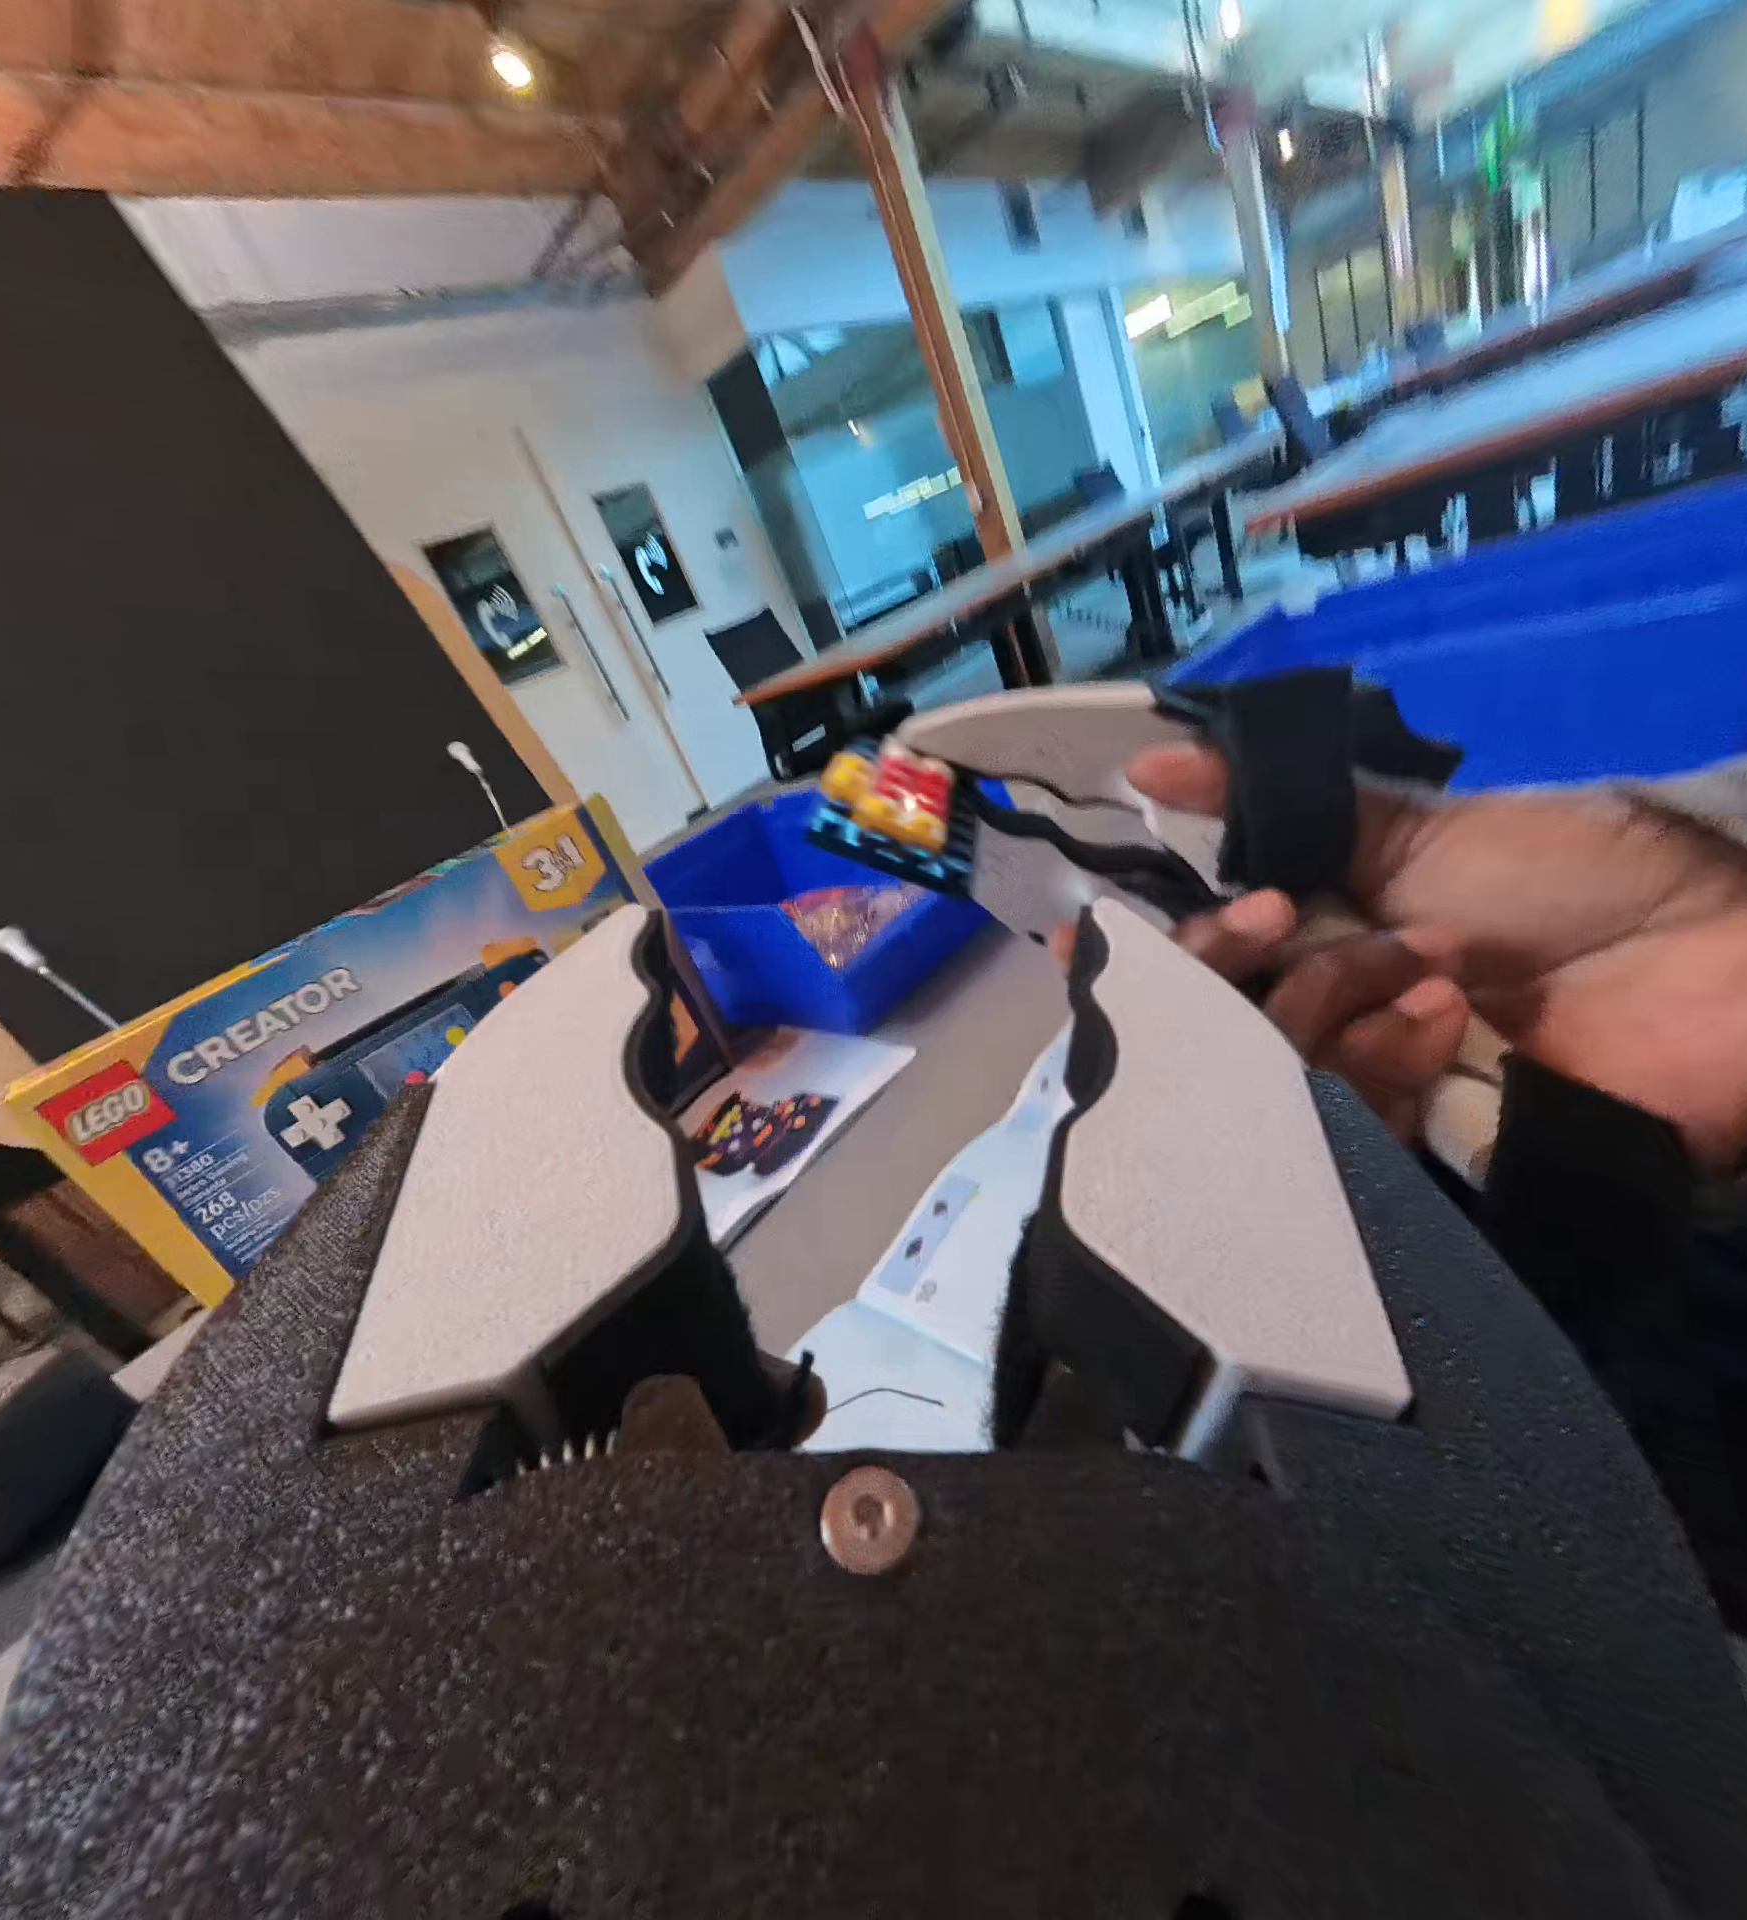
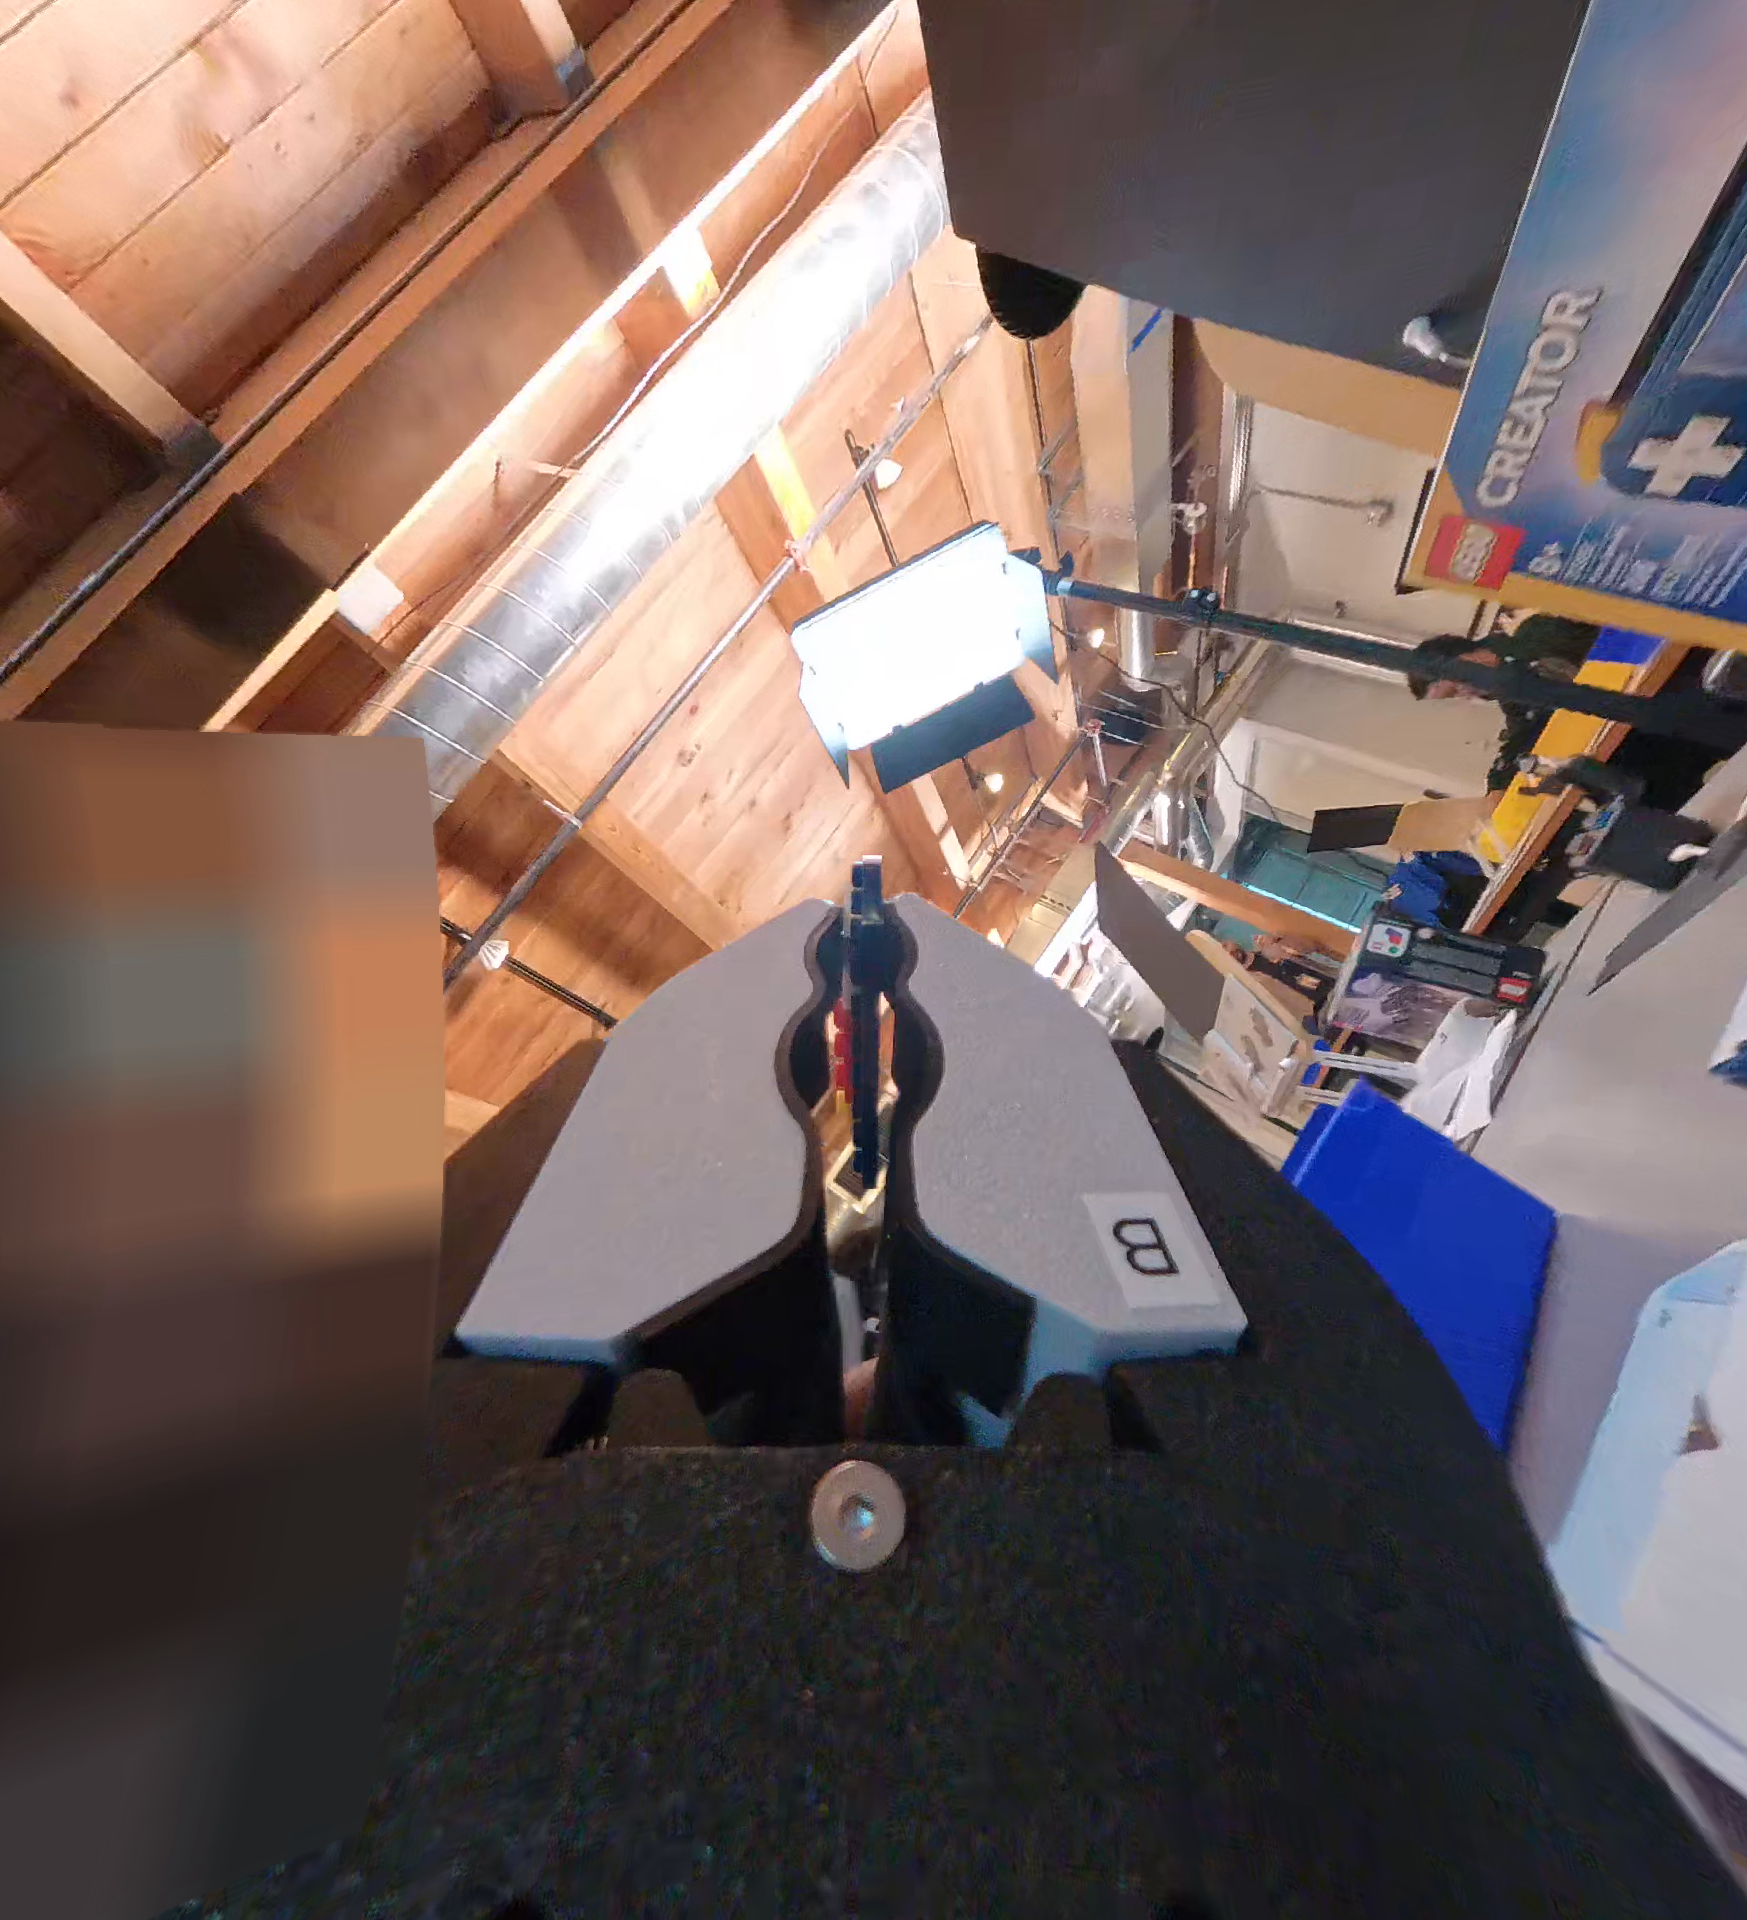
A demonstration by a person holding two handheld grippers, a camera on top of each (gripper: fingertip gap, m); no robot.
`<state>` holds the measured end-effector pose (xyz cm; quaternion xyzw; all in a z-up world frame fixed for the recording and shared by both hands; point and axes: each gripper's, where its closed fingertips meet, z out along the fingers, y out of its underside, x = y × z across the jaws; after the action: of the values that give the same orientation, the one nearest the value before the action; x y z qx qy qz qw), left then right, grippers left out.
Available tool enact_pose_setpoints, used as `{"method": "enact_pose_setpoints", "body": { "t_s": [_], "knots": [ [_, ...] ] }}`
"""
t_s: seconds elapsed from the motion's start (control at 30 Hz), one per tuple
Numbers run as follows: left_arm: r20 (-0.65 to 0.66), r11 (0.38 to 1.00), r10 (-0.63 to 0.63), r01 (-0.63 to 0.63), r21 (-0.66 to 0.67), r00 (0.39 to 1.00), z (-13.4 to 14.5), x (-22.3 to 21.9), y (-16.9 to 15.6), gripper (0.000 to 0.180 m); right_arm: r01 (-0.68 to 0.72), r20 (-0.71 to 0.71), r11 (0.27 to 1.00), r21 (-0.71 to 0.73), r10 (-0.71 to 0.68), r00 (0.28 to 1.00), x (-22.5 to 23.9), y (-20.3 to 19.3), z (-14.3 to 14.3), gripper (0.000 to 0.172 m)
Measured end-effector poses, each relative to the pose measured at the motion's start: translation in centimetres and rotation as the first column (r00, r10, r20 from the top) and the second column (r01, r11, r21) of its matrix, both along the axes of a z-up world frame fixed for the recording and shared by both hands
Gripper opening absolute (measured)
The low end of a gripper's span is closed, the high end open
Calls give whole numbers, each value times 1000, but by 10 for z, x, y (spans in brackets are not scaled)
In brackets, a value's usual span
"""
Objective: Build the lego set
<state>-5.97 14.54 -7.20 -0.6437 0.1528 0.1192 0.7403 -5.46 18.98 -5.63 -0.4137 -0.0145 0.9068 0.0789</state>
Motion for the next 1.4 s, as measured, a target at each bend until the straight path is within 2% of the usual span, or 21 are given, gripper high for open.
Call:
{"method": "enact_pose_setpoints", "body": {
  "t_s": [0.07,0.2,0.47,0.57,0.63,0.7,0.8,0.87,0.97,1.03,1.07,1.13,1.2,1.23,1.4],
  "knots": [
    [-56,1000,10,-12,-22,998,-5,3,4,72,-11,-8,1000,3,11,1000,-3,-11,4,6],
    [-86,997,16,-10,72,996,7,4,-5,55,-46,15,999,3,46,999,-9,-25,0,6],
    [-34,998,-29,31,48,999,4,-4,-14,33,-95,72,995,15,94,993,-16,-36,-9,6],
    [-30,999,-47,48,23,998,2,-5,-15,33,-102,92,994,28,99,991,-18,-38,-10,6],
    [-41,999,-42,43,5,998,-2,-6,-14,47,-104,99,994,34,100,990,-19,-39,-10,6],
    [-58,999,-40,40,9,998,-2,-6,-15,37,-105,101,994,43,100,990,-19,-39,-9,6],
    [-55,999,-34,34,-6,998,-4,-8,-16,36,-109,105,992,64,102,989,-20,-41,-10,6],
    [-44,999,-40,41,19,998,-2,-9,-19,36,-140,95,982,130,128,987,-18,-43,-7,6],
    [33,992,-5,1,124,999,8,-21,-30,36,-99,99,939,330,70,993,-7,-27,2,35],
    [80,975,31,-48,219,996,15,-33,-42,35,-24,154,830,557,-74,985,-1,-6,-3,35],
    [75,963,41,-59,261,996,17,-35,-47,35,-36,213,728,685,-153,965,-1,5,-15,30],
    [38,947,70,-78,311,997,21,-34,-53,35,-192,380,480,856,-332,863,-1,30,-58,24],
    [16,945,104,-104,309,994,20,-35,-51,36,-416,503,285,864,-434,747,6,42,-105,21],
    [9,947,104,-102,306,994,19,-35,-50,36,-506,547,219,834,-443,711,9,39,-124,22],
    [-7,954,115,-109,280,993,13,-37,-47,36,-747,645,-23,664,-487,589,14,9,-192,47]
  ]
}}
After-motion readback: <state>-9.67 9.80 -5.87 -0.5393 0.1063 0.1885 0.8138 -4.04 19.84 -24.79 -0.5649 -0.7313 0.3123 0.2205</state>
